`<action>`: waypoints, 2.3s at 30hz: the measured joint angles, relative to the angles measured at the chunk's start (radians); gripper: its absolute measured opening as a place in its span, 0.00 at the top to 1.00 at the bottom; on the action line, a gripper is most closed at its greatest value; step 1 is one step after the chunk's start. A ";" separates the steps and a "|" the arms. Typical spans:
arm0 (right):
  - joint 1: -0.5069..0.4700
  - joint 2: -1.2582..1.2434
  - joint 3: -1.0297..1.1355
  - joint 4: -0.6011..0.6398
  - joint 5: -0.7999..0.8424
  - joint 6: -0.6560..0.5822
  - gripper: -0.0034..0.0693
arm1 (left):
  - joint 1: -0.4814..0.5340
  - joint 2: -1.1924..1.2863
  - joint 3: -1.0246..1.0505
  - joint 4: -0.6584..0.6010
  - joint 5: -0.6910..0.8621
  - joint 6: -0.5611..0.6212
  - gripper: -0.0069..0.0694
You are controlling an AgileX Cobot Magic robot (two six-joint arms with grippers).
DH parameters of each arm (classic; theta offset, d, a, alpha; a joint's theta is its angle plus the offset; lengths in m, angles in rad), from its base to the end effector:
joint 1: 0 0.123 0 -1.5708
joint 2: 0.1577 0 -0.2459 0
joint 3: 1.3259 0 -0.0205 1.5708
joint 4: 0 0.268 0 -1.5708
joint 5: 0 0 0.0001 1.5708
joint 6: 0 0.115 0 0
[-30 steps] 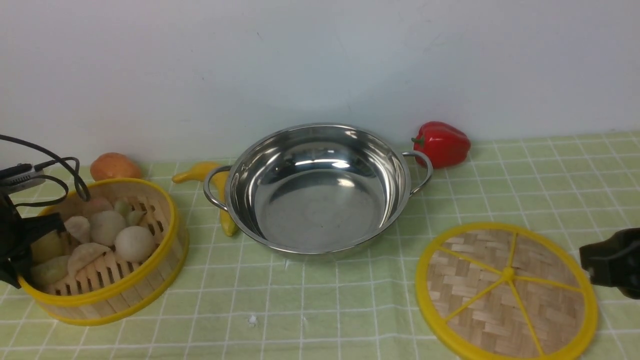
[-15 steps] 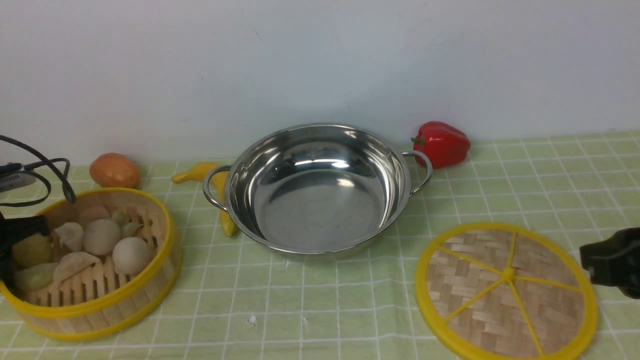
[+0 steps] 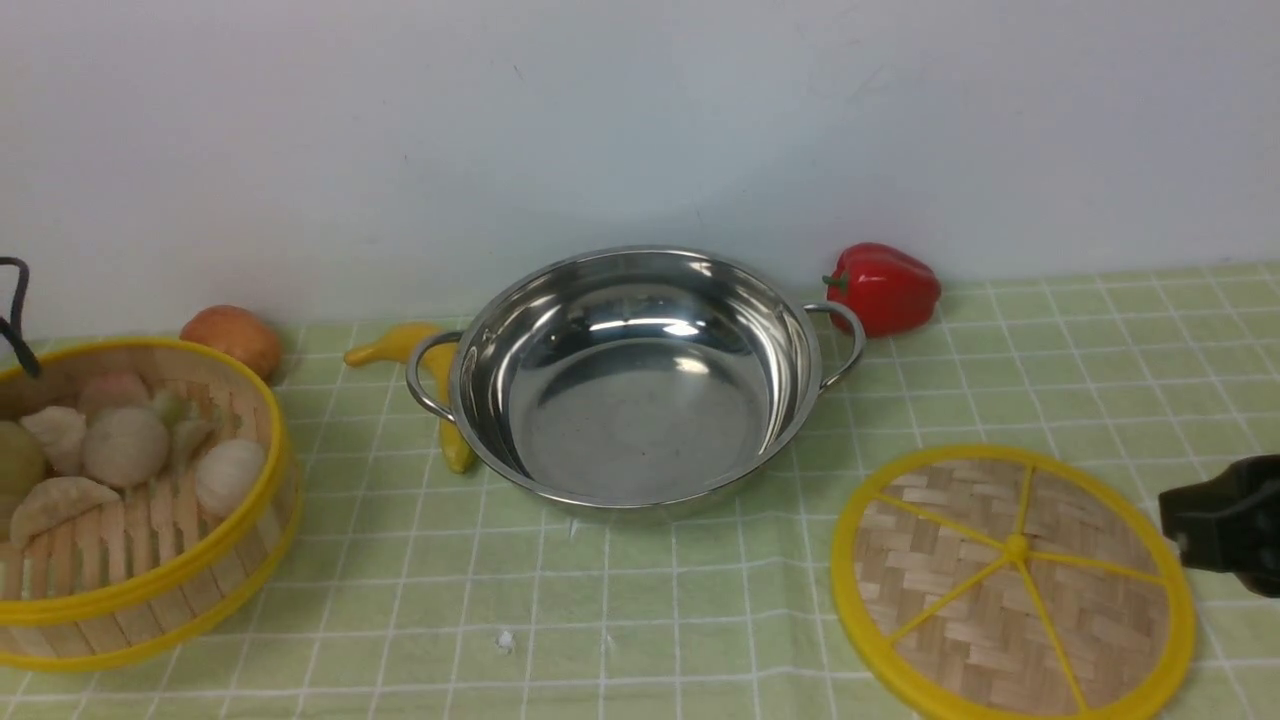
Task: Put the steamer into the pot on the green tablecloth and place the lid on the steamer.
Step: 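Grasp the rim of the steamer basket holding the buns with the left gripper, then place the bamboo steamer basket with dumplings into the steel pot with the left gripper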
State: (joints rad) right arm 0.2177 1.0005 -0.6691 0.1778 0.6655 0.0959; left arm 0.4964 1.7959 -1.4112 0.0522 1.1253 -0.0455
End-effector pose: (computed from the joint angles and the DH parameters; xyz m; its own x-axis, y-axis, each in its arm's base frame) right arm 0.2289 0.0635 0.2136 -0.8105 0.0591 -0.5827 -0.0936 0.9690 0.2285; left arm 0.3236 0.1814 0.1785 -0.8583 -0.4910 -0.1490 -0.5017 0.8640 0.0431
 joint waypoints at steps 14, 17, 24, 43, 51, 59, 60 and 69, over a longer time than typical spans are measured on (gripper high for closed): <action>0.000 0.000 0.000 0.000 0.000 0.000 0.62 | -0.136 0.004 -0.284 -0.184 0.102 0.090 0.84; 0.000 0.000 0.000 0.000 0.000 -0.001 0.62 | -0.278 0.043 -0.372 -0.203 0.105 0.069 0.84; 0.000 0.000 0.000 0.000 0.001 -0.001 0.62 | -0.494 0.218 -0.546 -0.221 0.109 0.009 0.84; 0.000 0.000 0.000 0.000 0.003 -0.001 0.62 | -0.659 0.579 -0.784 -0.184 0.109 -0.054 0.84; 0.000 0.000 0.000 0.000 0.004 -0.001 0.62 | -0.660 0.601 -0.785 -0.168 0.109 -0.068 0.84; 0.000 0.000 0.000 0.000 0.004 -0.001 0.62 | -0.660 0.599 -0.791 -0.191 0.103 -0.068 0.72; 0.000 0.000 0.000 0.000 0.005 -0.001 0.62 | -0.660 0.596 -0.792 -0.194 0.101 -0.068 0.69; 0.000 0.000 0.000 0.001 0.018 -0.001 0.62 | -0.660 0.538 -0.806 -0.202 0.103 -0.067 0.41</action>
State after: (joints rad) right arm 0.2177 1.0005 -0.6691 0.1787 0.6840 0.0948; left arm -0.1634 2.3337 -2.2172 -0.1499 1.2283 -0.1125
